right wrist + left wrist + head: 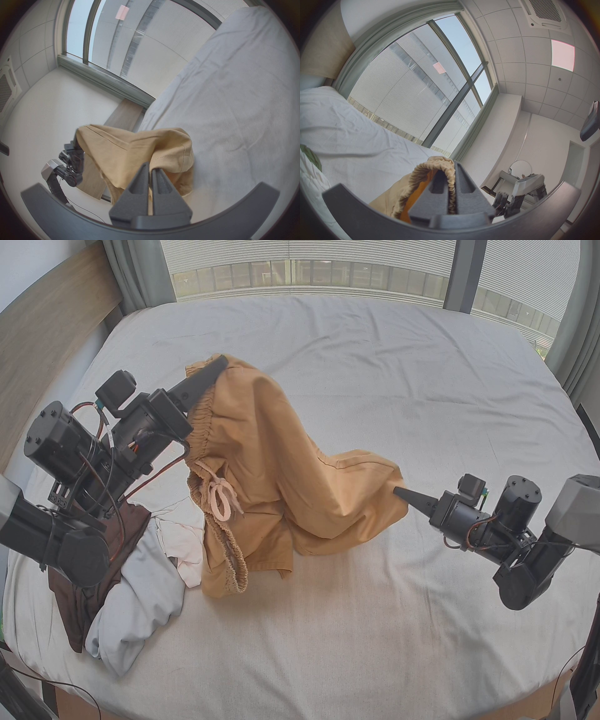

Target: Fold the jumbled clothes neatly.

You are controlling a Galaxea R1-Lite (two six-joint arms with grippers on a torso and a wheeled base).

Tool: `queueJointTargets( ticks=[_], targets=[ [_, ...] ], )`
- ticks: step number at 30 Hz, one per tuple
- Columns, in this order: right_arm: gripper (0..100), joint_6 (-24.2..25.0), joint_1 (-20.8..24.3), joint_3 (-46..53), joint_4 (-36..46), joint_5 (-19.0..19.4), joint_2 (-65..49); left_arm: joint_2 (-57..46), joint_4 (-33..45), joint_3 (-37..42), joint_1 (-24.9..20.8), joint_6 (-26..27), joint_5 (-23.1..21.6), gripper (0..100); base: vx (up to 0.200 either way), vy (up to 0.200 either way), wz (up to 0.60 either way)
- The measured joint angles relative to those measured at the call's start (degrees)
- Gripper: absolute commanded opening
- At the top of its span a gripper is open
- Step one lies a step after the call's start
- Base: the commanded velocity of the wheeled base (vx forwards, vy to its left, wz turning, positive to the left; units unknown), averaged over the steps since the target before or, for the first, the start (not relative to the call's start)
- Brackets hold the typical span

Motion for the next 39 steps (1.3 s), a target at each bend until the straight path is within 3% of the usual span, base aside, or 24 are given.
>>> queueJointTargets(
  ticks=[18,35,36,39],
  targets=[
    [0,-1.49,0.99,4.63,0.44,1.56,-15.76,4.60,-0.04,5.73,1.63,0.44,-1.05,0,0.000,0.000,0.00],
    [0,-17.71,2.69,13.03,0.13,2.86,2.99,5.95,-0.15,3.88,3.72,0.52,-1.78,0,0.000,0.000,0.00],
    [100,-18.35,2.73,13.31,0.13,3.56,3.82,6.02,-0.15,3.74,3.78,0.55,-1.78,0,0.000,0.000,0.00],
    [100,-19.47,2.78,13.92,0.11,4.43,5.49,6.11,-0.15,3.55,3.86,0.55,-1.76,0,0.000,0.000,0.00]
  ],
)
